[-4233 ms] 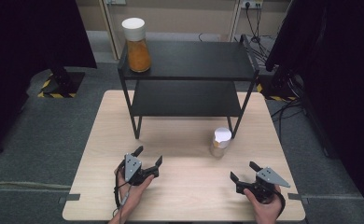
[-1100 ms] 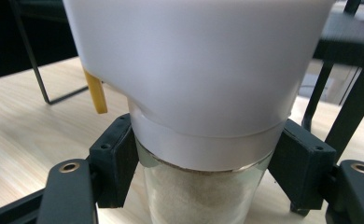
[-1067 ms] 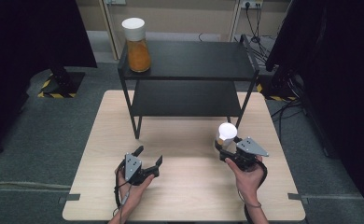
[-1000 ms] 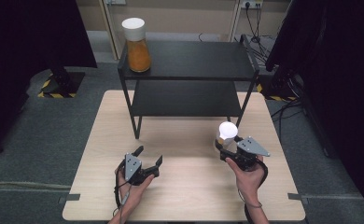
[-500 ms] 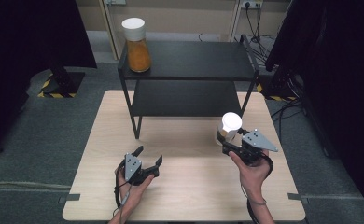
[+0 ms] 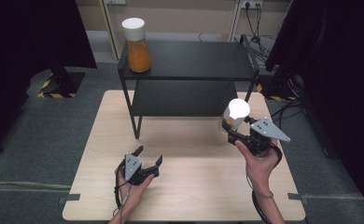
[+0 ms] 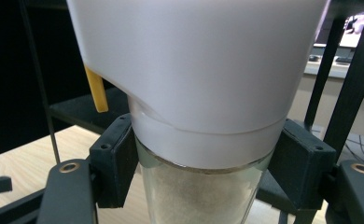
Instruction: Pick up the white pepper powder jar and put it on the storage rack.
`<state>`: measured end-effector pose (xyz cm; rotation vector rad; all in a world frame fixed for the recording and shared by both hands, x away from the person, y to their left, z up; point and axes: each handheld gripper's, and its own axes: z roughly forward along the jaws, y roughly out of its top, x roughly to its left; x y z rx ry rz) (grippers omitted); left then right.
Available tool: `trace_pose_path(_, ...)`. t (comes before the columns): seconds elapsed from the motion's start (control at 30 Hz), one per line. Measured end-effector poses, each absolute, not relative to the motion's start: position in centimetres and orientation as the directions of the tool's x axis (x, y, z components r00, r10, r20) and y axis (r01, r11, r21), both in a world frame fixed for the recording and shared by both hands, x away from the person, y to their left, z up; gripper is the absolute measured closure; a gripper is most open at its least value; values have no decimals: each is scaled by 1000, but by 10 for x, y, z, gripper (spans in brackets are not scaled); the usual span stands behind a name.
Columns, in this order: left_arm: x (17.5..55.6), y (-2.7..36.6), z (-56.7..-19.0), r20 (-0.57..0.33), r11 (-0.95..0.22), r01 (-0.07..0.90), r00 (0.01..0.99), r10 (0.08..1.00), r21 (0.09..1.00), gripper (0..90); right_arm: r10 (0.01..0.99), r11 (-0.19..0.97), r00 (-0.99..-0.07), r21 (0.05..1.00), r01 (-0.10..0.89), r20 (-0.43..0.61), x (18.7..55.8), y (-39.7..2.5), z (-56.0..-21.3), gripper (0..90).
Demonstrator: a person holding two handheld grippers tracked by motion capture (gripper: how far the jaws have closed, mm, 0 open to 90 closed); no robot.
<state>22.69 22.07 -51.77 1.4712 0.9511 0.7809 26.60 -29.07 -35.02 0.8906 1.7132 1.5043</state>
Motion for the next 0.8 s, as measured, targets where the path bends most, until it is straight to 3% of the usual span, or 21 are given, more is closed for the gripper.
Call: trace_pose_path(0.8, 227, 220, -518, -46, -12, 126, 448, 893, 992, 131, 855, 64, -516, 998, 10, -50, 273, -285, -300, 307)
